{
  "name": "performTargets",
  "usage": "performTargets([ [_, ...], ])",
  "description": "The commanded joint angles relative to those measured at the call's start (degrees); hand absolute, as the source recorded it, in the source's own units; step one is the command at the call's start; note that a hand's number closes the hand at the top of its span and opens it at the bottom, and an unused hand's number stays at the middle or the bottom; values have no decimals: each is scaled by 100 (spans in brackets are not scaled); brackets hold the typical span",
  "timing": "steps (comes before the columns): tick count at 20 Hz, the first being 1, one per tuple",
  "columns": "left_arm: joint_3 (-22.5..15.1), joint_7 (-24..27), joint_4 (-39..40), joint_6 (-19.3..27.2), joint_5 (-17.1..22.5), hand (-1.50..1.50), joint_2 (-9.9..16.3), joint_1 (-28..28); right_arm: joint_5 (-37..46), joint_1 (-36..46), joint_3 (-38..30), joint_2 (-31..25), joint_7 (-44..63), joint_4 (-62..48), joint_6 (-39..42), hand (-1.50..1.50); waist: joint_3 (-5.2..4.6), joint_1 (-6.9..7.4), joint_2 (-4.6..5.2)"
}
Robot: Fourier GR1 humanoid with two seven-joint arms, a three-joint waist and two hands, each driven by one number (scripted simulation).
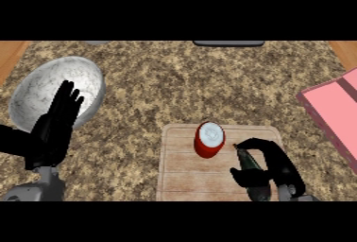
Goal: Pick the eggplant from the cutting board and place it in the cardboard box
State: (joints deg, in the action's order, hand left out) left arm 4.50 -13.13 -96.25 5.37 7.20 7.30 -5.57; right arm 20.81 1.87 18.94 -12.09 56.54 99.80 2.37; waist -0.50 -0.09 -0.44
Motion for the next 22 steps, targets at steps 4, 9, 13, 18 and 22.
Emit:
performTargets([
  [4,186,161,205,-241,172,0,66,18,420,364,-103,9,-536,-810,189,150,50,27,49],
  [9,-46,-35,107,-70,-5,0,-37,-99,1615,768,1852,-719,-1515,407,931,150,38,194,2],
  [13,43,-127,67,-96,-7,0,104,-163,2724,939,2850,-757,-1754,772,727,150,46,62,-6],
  [18,41,233,59,-125,32,0,-74,258,3431,824,2998,-1078,-2069,1408,394,150,49,-4,19],
  [22,82,-258,-217,-6,70,0,-3,53,4026,724,3531,-998,-1552,2311,960,150,48,-11,10],
])
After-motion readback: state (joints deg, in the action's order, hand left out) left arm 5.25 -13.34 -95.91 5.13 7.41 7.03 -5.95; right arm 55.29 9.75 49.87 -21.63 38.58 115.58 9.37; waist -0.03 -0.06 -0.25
